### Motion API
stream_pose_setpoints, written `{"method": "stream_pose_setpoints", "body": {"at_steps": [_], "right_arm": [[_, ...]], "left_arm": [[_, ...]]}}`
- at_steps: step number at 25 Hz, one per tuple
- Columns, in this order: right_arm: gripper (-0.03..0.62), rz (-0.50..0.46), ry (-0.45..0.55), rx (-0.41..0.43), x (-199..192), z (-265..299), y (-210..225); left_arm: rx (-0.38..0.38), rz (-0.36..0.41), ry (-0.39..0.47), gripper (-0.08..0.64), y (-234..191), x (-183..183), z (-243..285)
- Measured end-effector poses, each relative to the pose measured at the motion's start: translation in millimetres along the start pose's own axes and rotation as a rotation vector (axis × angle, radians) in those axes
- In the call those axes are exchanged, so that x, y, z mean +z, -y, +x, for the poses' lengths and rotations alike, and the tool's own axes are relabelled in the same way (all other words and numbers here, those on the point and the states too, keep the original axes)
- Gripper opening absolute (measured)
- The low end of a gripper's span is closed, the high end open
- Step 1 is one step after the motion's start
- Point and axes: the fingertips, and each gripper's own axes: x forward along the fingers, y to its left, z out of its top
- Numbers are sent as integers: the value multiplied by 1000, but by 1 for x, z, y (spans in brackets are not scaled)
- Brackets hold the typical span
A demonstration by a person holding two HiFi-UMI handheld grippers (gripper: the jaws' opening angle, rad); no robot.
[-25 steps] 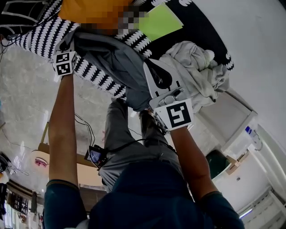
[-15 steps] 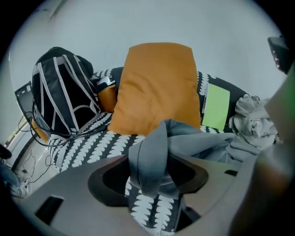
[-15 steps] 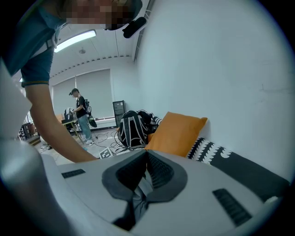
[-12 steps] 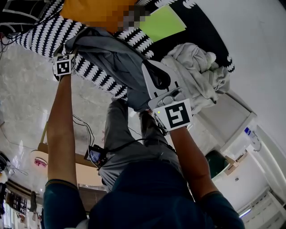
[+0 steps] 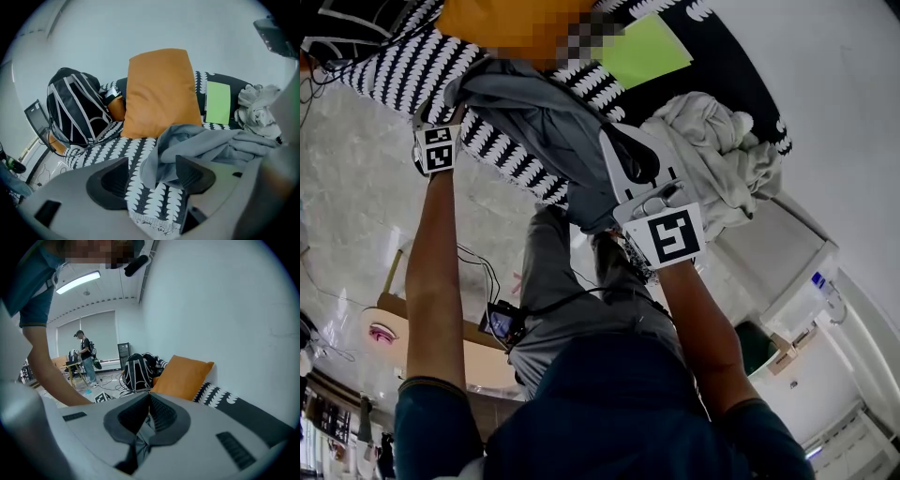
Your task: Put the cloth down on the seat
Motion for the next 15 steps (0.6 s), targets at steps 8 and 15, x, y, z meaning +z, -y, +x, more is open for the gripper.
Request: {"method": "stream_pose_setpoints", "body": {"at_steps": [8,15], "right_arm": [[14,-3,26,22,16,-16,-2],[14,-30,80,50,44,-32,-9]], "left_arm": [[-13,89,185,177,33,52,-63],[-50,106,376,7,57,114,-139]]}}
